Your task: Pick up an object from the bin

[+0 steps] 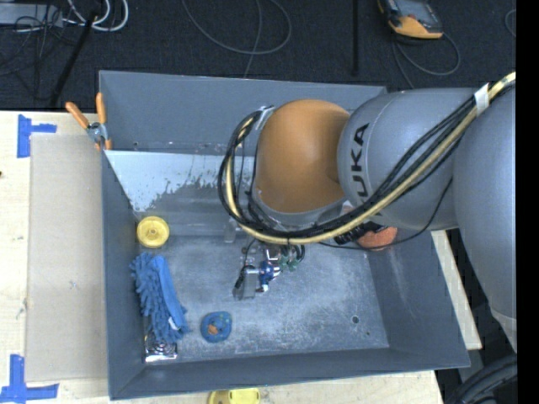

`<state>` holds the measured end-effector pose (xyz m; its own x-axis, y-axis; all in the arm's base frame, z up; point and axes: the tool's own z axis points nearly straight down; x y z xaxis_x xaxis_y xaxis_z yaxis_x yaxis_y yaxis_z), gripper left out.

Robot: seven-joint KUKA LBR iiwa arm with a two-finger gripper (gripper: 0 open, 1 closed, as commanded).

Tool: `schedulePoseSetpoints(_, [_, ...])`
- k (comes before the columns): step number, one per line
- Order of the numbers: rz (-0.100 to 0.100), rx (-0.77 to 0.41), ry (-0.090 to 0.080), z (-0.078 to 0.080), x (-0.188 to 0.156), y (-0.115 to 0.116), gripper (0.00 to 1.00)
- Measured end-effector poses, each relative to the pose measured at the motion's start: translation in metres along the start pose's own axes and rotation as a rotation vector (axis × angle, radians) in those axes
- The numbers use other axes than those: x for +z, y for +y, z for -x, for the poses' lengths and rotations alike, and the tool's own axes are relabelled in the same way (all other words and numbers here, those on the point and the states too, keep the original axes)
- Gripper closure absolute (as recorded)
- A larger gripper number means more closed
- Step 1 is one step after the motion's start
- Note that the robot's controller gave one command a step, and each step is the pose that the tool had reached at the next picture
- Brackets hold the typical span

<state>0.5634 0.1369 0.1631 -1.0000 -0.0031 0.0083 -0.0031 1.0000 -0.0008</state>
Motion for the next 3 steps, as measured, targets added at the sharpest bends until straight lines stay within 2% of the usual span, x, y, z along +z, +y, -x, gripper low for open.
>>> schedulePoseSetpoints(1, [0.001,0.004,-0.007,0.002,-0.005,-0.001,0.0])
schedulePoseSetpoints(2, [0.001,-0.042,-0.003,-0.024,-0.03,-0.041,0.0])
schedulePoseSetpoints(3, [0.0,-0.027,-0.01,0.01,-0.029,-0.053,0.0])
